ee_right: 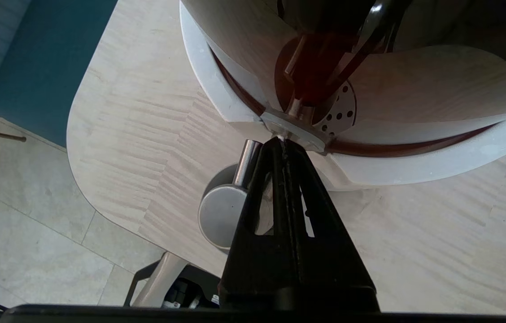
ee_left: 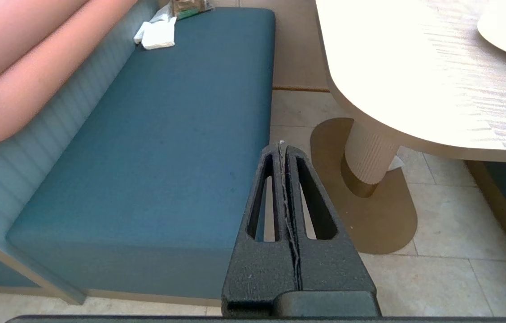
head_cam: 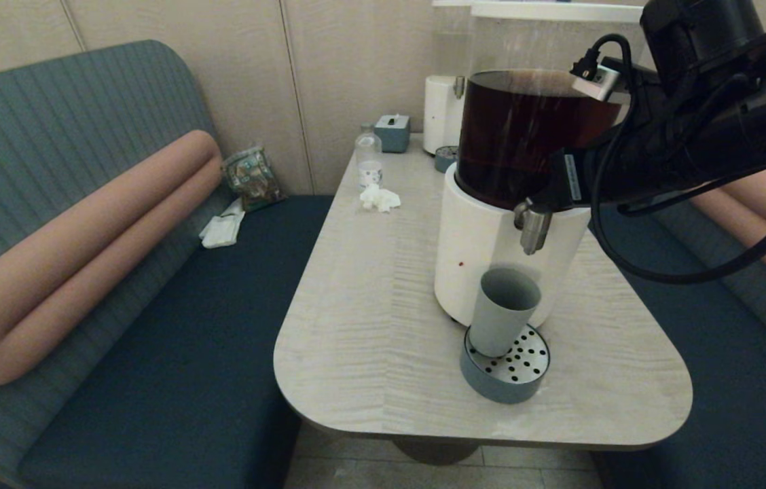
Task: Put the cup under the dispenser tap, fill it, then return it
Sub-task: Turn on the faucet
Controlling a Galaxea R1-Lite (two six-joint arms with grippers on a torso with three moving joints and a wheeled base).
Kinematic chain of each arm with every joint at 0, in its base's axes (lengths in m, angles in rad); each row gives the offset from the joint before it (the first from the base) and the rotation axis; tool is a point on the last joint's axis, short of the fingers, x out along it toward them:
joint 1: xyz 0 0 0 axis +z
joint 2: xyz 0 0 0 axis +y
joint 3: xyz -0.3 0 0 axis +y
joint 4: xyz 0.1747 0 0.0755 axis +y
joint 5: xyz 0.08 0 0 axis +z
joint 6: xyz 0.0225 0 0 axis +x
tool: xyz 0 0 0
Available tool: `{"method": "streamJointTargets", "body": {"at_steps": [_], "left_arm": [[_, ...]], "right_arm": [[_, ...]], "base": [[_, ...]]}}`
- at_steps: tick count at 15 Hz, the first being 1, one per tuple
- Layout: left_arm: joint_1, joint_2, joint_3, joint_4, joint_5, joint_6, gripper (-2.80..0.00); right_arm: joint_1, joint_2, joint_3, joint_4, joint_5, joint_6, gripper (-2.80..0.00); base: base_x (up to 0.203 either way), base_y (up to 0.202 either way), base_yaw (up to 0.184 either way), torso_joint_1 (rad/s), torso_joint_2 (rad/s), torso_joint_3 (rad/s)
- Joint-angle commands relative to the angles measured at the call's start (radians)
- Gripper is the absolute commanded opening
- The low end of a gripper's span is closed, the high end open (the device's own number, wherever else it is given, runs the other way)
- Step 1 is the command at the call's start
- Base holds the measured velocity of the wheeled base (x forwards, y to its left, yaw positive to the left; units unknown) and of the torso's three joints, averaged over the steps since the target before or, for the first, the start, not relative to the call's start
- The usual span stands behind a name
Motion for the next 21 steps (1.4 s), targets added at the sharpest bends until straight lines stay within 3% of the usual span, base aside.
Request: {"method": "streamJointTargets", "body": {"at_steps": [1,21], "left_arm": [[0.000,0.000,0.000,-0.001,-0.001,0.000,-2.80],[0.000,0.000,0.000,-0.001,0.001,0.000,-2.80]], "right_arm": [[0.000,0.007,0.000,0.005,0.000,0.001,-2.80],[0.019,0.014,0.006,0.005,0.030,0.005,-2.80]], "base": [[0.000,0.000,0.000,0.000,0.00,0.000],[0.000,0.000,0.000,0.000,0.00,0.000]]}}
